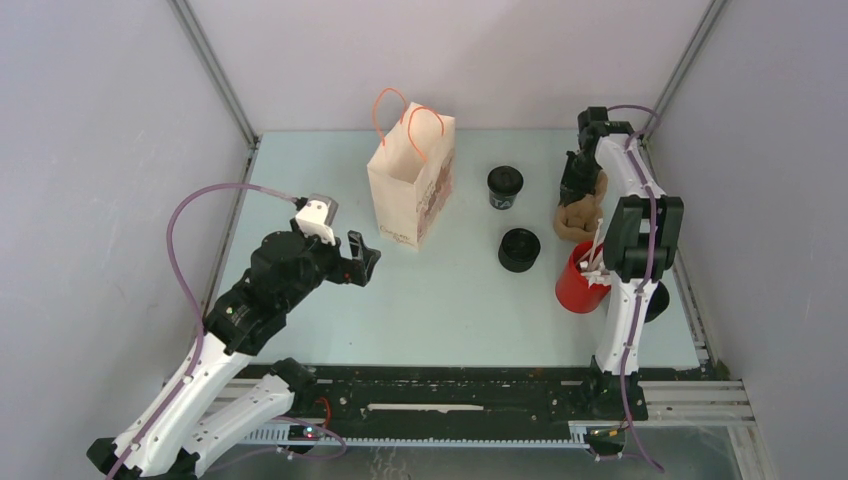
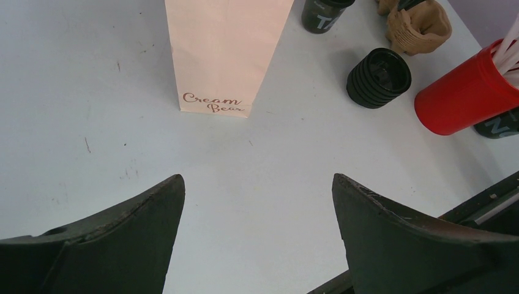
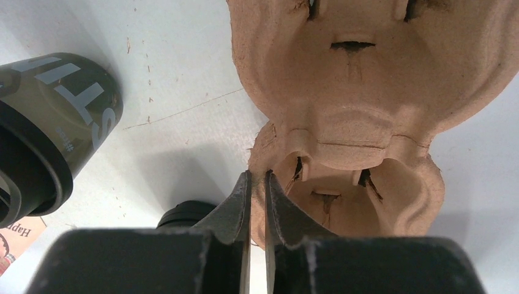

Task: Pack the takeout coffee

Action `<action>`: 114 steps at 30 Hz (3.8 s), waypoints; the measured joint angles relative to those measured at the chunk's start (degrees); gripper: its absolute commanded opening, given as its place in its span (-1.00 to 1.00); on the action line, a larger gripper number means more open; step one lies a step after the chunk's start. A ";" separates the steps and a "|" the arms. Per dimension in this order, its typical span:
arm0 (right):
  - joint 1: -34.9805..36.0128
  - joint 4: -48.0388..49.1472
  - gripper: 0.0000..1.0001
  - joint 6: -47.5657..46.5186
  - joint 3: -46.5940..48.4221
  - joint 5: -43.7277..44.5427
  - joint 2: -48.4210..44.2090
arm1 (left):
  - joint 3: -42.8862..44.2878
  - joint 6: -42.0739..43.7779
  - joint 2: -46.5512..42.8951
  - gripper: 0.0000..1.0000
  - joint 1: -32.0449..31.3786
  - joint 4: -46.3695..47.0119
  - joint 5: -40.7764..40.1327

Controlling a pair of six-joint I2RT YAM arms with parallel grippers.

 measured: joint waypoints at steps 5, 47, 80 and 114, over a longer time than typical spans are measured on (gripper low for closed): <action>-0.11 0.37 -1.00 -0.15 -0.57 0.24 -0.59 | 0.00 0.00 0.00 0.89 0.00 0.00 0.00; 17.35 4.46 -1.00 -19.52 -4.81 28.06 -2.25 | -0.33 -0.02 0.04 0.89 0.70 0.09 0.24; 5.46 11.67 0.49 -5.86 -15.89 -8.52 -12.04 | -0.55 -0.17 1.60 0.89 2.36 0.96 3.19; 7.54 7.52 -0.55 -6.43 -14.97 -8.24 -8.48 | -0.55 -0.17 1.64 0.89 2.58 0.96 3.72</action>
